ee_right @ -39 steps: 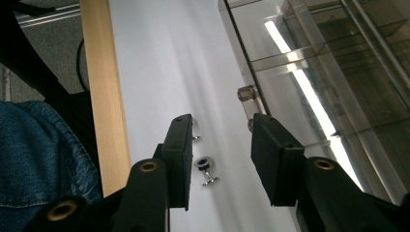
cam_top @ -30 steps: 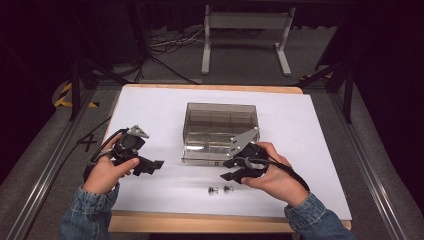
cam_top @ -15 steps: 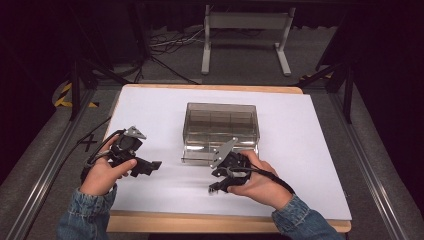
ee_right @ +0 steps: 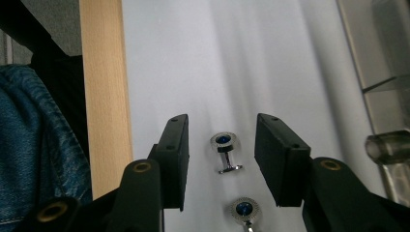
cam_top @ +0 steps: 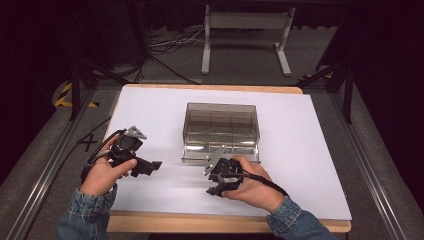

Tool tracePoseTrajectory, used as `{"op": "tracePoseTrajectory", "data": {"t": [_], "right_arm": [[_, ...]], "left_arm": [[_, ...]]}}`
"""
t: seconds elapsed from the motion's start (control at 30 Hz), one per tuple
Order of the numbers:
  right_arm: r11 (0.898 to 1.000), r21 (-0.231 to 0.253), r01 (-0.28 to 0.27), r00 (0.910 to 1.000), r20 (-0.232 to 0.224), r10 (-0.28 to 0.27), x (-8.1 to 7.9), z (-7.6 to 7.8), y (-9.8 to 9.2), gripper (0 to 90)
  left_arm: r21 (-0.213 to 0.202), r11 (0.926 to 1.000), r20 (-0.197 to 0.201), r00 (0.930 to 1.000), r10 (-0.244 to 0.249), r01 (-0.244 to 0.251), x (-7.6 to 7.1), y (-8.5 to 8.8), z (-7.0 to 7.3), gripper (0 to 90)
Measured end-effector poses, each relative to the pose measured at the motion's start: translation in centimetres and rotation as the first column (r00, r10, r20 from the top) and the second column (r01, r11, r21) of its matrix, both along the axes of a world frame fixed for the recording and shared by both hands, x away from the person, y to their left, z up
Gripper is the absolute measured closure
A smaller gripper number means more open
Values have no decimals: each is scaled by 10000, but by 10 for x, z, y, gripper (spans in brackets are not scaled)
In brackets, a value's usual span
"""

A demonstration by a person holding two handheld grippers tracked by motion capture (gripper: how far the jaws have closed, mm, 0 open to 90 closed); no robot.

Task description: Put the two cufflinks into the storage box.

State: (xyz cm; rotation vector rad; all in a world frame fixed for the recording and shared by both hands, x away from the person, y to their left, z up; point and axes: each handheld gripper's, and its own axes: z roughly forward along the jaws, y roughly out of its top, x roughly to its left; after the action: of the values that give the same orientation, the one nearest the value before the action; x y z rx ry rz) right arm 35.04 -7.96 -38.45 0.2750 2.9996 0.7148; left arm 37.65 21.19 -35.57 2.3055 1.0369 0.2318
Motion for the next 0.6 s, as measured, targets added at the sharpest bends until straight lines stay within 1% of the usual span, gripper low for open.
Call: {"op": "tracePoseTrajectory", "data": {"t": [0.17,0.27,0.3,0.33,0.4,0.43,0.5,0.53,0.6], "right_arm": [[9994,-346,93,9999,-121,-98,-1,-7,3,575],[9992,-397,42,10000,-39,-43,0,-12,5,579],[9986,-505,155,9998,-119,-161,-1,-12,5,580],[9987,-503,116,9999,-118,-122,-1,-14,5,581],[9986,-531,76,10000,48,-74,0,-15,6,602],[9982,-571,157,9999,60,-154,-1,-16,6,609],[9981,-596,137,9999,48,-134,0,-17,6,623],[9980,-622,114,9999,128,-106,0,-18,6,629],[9977,-667,155,9999,86,-149,0,-20,6,634]], "left_arm": [[-20,10000,3,10000,2,-2,0,0,0,15],[-5,10000,1,10000,-7,7,0,0,0,15],[-5,10000,2,10000,-8,8,0,0,0,15],[-6,10000,1,10000,-9,9,0,0,0,15],[-1,10000,7,10000,-17,17,0,0,0,15],[3,10000,7,10000,-19,19,0,0,0,15],[11,10000,4,10000,-19,19,0,0,0,15],[12,10000,4,10000,-22,22,0,0,0,15],[9,10000,2,10000,-27,27,0,0,0,15]]}}
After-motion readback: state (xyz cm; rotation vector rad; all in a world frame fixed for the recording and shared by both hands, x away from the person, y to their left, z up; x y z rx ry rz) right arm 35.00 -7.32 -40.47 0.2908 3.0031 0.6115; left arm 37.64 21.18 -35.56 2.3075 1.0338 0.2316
